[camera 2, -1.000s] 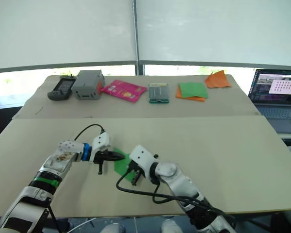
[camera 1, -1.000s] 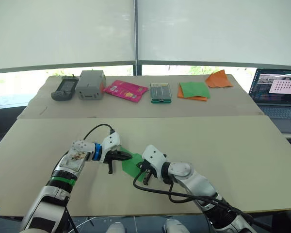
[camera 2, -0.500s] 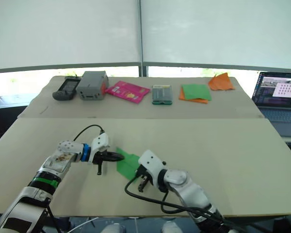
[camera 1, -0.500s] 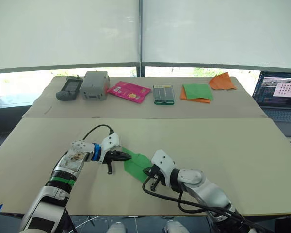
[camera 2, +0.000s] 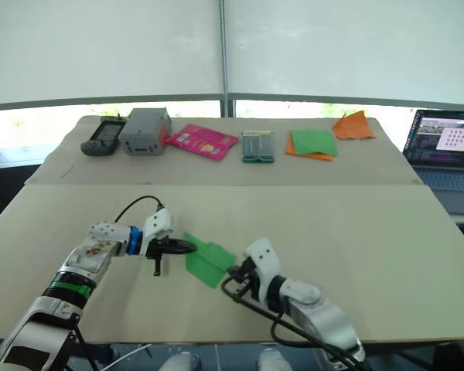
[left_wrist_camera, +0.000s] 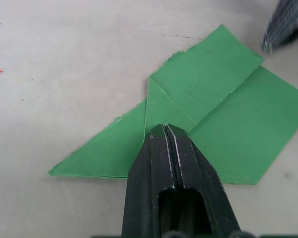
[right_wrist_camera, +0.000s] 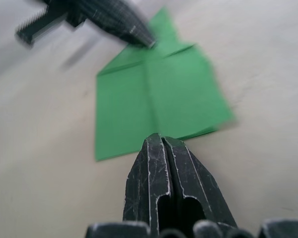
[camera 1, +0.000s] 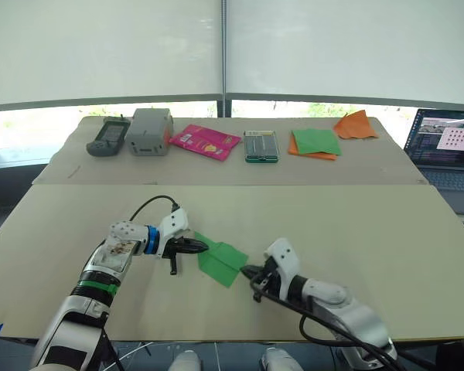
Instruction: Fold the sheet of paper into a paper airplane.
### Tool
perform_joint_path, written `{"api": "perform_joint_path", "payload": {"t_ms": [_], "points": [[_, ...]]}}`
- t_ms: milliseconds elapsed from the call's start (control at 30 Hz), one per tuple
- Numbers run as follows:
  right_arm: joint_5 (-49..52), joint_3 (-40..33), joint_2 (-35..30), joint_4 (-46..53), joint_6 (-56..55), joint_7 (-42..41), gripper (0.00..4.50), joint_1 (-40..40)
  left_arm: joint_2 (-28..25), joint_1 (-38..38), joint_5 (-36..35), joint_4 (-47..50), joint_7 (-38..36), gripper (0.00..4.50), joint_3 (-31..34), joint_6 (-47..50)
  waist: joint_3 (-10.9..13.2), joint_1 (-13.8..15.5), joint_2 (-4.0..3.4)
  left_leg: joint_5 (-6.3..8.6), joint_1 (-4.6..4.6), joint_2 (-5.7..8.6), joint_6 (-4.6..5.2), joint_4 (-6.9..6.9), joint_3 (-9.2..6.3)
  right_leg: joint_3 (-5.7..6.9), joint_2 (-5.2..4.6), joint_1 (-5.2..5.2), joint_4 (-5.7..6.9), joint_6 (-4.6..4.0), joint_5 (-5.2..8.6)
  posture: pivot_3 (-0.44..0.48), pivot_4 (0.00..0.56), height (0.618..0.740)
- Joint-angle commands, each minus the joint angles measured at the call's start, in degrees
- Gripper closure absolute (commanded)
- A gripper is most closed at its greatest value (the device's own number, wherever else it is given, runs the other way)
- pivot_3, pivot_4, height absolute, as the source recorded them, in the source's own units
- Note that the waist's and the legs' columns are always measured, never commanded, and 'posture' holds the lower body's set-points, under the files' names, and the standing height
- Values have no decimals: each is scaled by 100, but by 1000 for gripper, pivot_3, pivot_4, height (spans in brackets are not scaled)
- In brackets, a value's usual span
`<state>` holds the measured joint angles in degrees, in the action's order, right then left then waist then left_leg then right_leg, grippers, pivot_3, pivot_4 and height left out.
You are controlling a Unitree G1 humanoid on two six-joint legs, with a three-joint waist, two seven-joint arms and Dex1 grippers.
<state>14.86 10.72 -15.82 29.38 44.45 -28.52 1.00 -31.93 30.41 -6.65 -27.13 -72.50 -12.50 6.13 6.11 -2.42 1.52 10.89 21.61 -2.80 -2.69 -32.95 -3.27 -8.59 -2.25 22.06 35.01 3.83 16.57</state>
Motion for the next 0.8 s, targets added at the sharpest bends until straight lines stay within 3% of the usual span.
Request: {"api": "perform_joint_path", "payload": {"t_ms": [33,233,800], "points": [[67,-220,53,128,-45,253,3878,-204,-47,-135,228,-138,37,4500,-154,46,-1,4,2,0,-2,0,0,0,-1,1,0,-1,1,0,0,0,150,740],[273,-176,297,186,-160,274,1951,-289,-53,-143,152,35,31,4500,-99,124,2,-11,-4,0,3,0,0,0,0,-2,0,5,0,0,0,0,150,740],[405,-23,372,-182,-515,206,1951,28,-673,-1051,-1456,2174,178,4500,1240,2169,50,-29,6,0,21,-3,0,2,-2,-2,0,17,-3,-2,-1,0,150,740]]}}
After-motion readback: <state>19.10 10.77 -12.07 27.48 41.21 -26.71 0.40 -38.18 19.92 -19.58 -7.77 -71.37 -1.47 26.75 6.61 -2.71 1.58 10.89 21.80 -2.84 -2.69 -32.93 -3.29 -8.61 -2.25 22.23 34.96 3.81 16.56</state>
